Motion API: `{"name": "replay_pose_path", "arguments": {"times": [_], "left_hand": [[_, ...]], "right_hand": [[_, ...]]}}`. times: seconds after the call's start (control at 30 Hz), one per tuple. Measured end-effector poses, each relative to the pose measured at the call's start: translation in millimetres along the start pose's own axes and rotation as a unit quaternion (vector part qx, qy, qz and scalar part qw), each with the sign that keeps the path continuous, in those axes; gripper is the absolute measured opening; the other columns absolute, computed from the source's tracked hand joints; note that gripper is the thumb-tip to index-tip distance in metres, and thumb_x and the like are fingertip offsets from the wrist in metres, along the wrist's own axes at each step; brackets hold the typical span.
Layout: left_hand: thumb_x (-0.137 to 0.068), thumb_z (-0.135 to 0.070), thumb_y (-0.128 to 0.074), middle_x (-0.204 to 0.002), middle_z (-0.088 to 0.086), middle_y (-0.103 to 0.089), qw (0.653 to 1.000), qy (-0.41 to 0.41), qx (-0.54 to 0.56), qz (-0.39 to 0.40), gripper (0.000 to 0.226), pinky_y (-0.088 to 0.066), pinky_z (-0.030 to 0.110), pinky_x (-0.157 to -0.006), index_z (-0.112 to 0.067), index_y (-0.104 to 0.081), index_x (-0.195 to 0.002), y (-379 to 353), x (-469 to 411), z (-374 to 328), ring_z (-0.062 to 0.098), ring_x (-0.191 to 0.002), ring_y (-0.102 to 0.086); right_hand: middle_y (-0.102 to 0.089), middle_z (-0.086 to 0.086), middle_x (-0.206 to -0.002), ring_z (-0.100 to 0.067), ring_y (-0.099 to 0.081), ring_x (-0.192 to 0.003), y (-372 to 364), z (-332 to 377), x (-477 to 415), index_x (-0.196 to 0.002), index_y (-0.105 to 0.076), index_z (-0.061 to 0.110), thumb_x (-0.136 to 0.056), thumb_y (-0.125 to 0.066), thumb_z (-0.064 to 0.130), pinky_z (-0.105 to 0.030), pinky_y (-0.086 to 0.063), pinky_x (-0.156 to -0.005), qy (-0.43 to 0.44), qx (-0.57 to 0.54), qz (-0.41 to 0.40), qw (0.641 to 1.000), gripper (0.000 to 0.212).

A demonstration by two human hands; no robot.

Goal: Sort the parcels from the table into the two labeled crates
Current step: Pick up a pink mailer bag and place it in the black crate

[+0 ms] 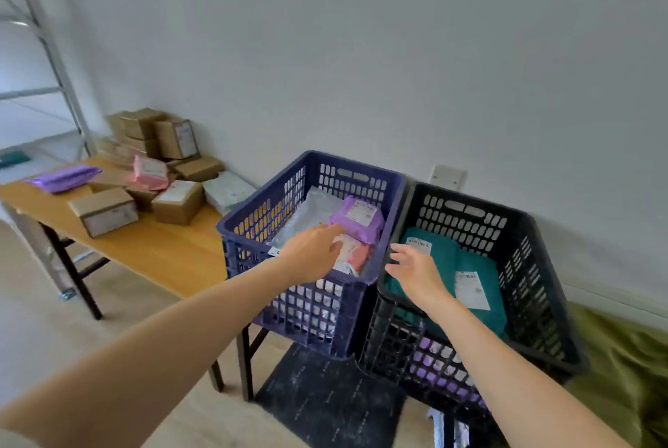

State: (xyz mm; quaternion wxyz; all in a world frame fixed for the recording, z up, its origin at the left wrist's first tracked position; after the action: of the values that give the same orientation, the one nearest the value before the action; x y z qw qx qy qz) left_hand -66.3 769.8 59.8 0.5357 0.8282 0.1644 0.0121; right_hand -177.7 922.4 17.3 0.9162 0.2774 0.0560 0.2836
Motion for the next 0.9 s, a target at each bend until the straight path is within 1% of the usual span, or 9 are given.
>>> {"name": "replay_pose_path", "arguments": {"times": [0.1, 0.17, 0.27, 0.33, 0.47, 0.53, 0.67, 0.8, 0.9], "left_hand": [[-0.103, -0.027, -0.036, -0.139, 0.004, -0.050, 0.999, 0.042, 0.001, -0.025, 0.040, -0.048, 0.041, -0.093, -0.026, -0.041, -0.142, 26, 15, 44, 0.026, -0.116, -0.056], [-0.102, -0.027, -0.037, -0.141, 0.003, -0.049, 0.997, 0.069, 0.005, -0.046, 0.040, -0.046, 0.042, -0.098, -0.024, -0.043, -0.141, 44, 24, 77, 0.024, -0.123, -0.052], [-0.102, -0.026, -0.036, -0.137, 0.004, -0.052, 0.992, 0.108, 0.010, -0.064, 0.039, -0.045, 0.042, -0.098, -0.023, -0.043, -0.141, 66, 39, 131, 0.025, -0.122, -0.052], [-0.102, -0.025, -0.037, -0.136, 0.004, -0.053, 0.988, 0.135, 0.020, -0.071, 0.040, -0.047, 0.042, -0.096, -0.022, -0.040, -0.142, 81, 50, 176, 0.025, -0.119, -0.053], [-0.101, -0.029, -0.041, -0.133, 0.003, -0.056, 0.977, 0.186, 0.043, -0.092, 0.043, -0.051, 0.038, -0.088, -0.024, -0.035, -0.143, 112, 69, 256, 0.022, -0.112, -0.057], [-0.100, -0.031, -0.043, -0.129, 0.001, -0.058, 0.973, 0.201, 0.044, -0.103, 0.042, -0.053, 0.036, -0.085, -0.027, -0.036, -0.141, 132, 79, 294, 0.020, -0.108, -0.059], [-0.100, -0.031, -0.043, -0.129, 0.001, -0.059, 0.966, 0.223, 0.054, -0.118, 0.038, -0.053, 0.035, -0.083, -0.026, -0.040, -0.138, 169, 98, 358, 0.019, -0.108, -0.060], [-0.101, -0.031, -0.042, -0.132, 0.003, -0.056, 0.957, 0.250, 0.070, -0.129, 0.041, -0.048, 0.031, -0.088, -0.023, -0.038, -0.141, 196, 115, 418, 0.020, -0.116, -0.056], [-0.101, -0.028, -0.042, -0.128, 0.003, -0.057, 0.949, 0.263, 0.097, -0.142, 0.036, -0.049, 0.032, -0.092, -0.020, -0.042, -0.136, 209, 122, 458, 0.018, -0.113, -0.056]], "right_hand": [[-0.058, -0.011, -0.131, -0.025, -0.058, -0.112, -40, 34, -12, -0.136, -0.050, 0.008, -0.093, -0.054, -0.001, -0.036, -0.047, -0.091, 0.029, -0.005, 0.023, 0.999, 0.045], [-0.058, -0.013, -0.131, -0.026, -0.056, -0.118, -67, 54, -20, -0.135, -0.052, 0.006, -0.091, -0.053, -0.003, -0.037, -0.046, -0.097, 0.045, -0.013, 0.025, 0.999, 0.044], [-0.056, -0.011, -0.134, -0.020, -0.054, -0.119, -114, 84, -30, -0.136, -0.051, 0.005, -0.092, -0.052, -0.003, -0.035, -0.041, -0.106, 0.063, -0.021, 0.038, 0.997, 0.045], [-0.056, -0.009, -0.134, -0.014, -0.054, -0.113, -154, 106, -37, -0.138, -0.048, 0.007, -0.093, -0.053, 0.000, -0.027, -0.042, -0.097, 0.072, -0.025, 0.062, 0.995, 0.046], [-0.057, -0.007, -0.131, -0.014, -0.056, -0.110, -230, 153, -56, -0.138, -0.048, 0.010, -0.094, -0.057, 0.005, -0.015, -0.045, -0.080, 0.077, -0.041, 0.083, 0.993, 0.045], [-0.057, -0.010, -0.131, -0.018, -0.056, -0.114, -268, 178, -64, -0.138, -0.048, 0.008, -0.094, -0.057, 0.004, -0.024, -0.050, -0.089, 0.073, -0.053, 0.088, 0.992, 0.045], [-0.059, -0.011, -0.130, -0.021, -0.056, -0.118, -333, 220, -78, -0.137, -0.049, 0.009, -0.094, -0.057, 0.006, -0.042, -0.047, -0.102, 0.078, -0.045, 0.100, 0.991, 0.043], [-0.058, -0.008, -0.131, -0.021, -0.055, -0.120, -391, 250, -95, -0.137, -0.049, 0.010, -0.095, -0.056, 0.007, -0.043, -0.045, -0.104, 0.079, -0.035, 0.112, 0.990, 0.043], [-0.058, -0.008, -0.130, -0.018, -0.056, -0.117, -428, 265, -111, -0.137, -0.050, 0.011, -0.094, -0.057, 0.008, -0.038, -0.048, -0.101, 0.080, -0.038, 0.122, 0.989, 0.044]]}}
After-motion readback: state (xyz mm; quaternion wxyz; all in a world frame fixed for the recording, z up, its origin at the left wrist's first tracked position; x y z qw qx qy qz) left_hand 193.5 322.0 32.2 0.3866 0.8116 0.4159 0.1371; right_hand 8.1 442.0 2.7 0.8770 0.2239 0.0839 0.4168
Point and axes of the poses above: each hand's wrist, its own x-axis away from the middle knuckle, its own y-axis out of the back of the hand, z = x × y, the point moved 8 cm from there along -x, towards the middle knuckle
